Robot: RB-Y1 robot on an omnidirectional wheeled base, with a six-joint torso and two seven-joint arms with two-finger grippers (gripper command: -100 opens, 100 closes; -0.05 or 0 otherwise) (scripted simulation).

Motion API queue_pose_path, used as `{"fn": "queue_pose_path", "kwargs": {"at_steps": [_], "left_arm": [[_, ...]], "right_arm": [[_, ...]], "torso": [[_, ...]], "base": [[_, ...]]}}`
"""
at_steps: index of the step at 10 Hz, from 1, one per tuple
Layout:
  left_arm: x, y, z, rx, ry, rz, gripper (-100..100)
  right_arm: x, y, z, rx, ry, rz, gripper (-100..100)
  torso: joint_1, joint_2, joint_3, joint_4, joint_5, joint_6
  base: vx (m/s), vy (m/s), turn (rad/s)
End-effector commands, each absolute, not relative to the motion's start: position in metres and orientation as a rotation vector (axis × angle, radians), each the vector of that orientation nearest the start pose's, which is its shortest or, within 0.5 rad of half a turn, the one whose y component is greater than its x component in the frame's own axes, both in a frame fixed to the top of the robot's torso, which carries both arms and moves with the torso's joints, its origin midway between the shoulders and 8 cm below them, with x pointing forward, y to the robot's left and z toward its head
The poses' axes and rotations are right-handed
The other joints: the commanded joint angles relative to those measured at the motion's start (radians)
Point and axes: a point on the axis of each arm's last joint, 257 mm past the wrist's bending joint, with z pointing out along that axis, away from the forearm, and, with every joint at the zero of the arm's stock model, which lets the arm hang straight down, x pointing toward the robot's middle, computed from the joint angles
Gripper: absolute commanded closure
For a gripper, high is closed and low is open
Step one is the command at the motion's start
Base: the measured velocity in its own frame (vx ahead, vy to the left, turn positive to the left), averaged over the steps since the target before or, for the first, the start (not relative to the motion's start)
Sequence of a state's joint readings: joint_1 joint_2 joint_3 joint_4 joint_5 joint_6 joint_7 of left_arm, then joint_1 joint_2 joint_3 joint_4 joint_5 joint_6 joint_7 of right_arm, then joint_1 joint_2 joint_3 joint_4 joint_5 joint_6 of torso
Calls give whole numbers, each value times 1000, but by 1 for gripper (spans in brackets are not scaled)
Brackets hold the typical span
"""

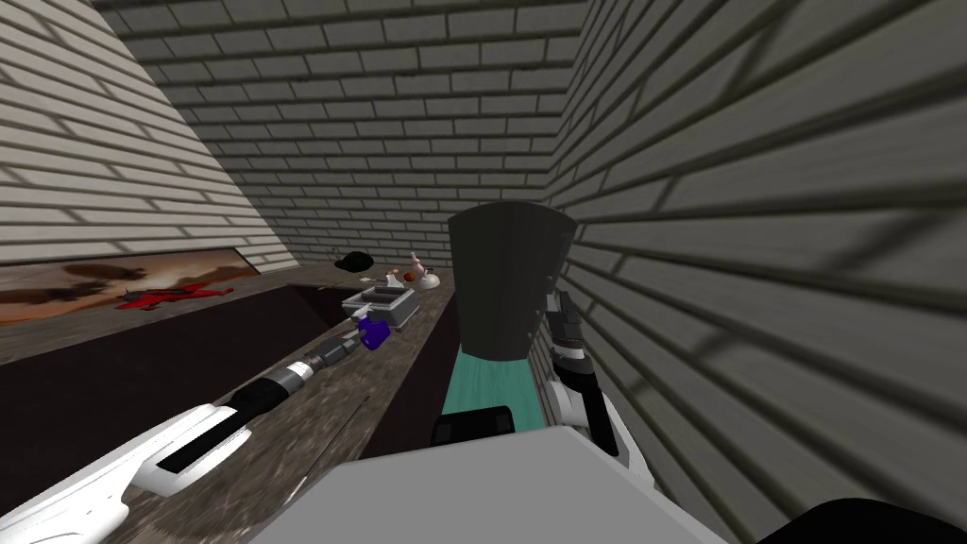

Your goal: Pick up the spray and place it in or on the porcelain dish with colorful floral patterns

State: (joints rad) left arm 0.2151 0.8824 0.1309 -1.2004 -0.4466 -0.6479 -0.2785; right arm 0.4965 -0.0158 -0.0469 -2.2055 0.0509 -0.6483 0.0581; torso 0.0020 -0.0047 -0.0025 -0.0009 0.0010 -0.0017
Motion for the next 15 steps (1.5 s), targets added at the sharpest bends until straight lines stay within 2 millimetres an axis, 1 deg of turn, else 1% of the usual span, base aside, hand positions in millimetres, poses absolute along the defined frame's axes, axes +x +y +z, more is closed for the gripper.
{"fn": "queue_pose_path", "kwargs": {"at_steps": [1,2,3,4,5,6,7,8,10,11,12,13,14,15], "left_arm": [[430,517,-233,127,1732,-167,100],[430,517,-233,128,1732,-167,0],[427,536,-222,103,1722,-162,100],[424,546,-216,93,1719,-158,100],[422,552,-214,87,1718,-156,100],[420,558,-211,82,1718,-153,100],[415,570,-205,72,1717,-148,100],[412,577,-202,68,1717,-144,100],[400,601,-188,53,1718,-131,100],[397,608,-185,49,1718,-128,100],[397,608,-185,49,1718,-128,100],[390,619,-178,41,1718,-121,100],[387,625,-175,37,1719,-118,100],[379,636,-169,28,1722,-110,100]], "right_arm": [[332,-283,20,522,616,1192,0],[332,-283,20,522,616,1192,0],[332,-283,20,522,616,1192,0],[332,-283,20,522,616,1193,0],[332,-283,20,522,616,1193,0],[332,-283,20,522,616,1193,0],[332,-283,20,522,616,1193,0],[332,-283,20,522,616,1193,0],[332,-283,20,522,616,1192,0],[332,-283,20,522,616,1192,0],[332,-283,20,522,616,1192,0],[332,-283,20,522,616,1192,0],[332,-283,20,522,616,1192,0],[332,-283,20,522,616,1192,0]], "torso": [[0,0,0,0,0,0],[0,0,0,0,0,0],[0,0,0,0,0,0],[-1,3,2,1,-1,-1],[-2,6,4,1,0,-1],[-2,6,4,2,0,-1],[-1,5,3,1,0,-1],[0,5,3,1,-1,-1],[1,3,2,1,0,-1],[1,3,2,1,-1,0],[1,3,2,1,-1,-1],[1,2,2,1,0,-1],[1,2,2,1,0,-1],[1,2,2,1,-1,-1]], "base": [[0,0,0],[0,0,0],[-59,-36,-67],[-95,-37,-63],[-81,-32,-31],[-56,-22,-36],[-44,-7,-72],[-32,-2,-54],[-27,5,-88],[-29,7,-80],[-15,4,-12],[-18,3,-55],[-20,5,-65],[-17,17,-95]]}}
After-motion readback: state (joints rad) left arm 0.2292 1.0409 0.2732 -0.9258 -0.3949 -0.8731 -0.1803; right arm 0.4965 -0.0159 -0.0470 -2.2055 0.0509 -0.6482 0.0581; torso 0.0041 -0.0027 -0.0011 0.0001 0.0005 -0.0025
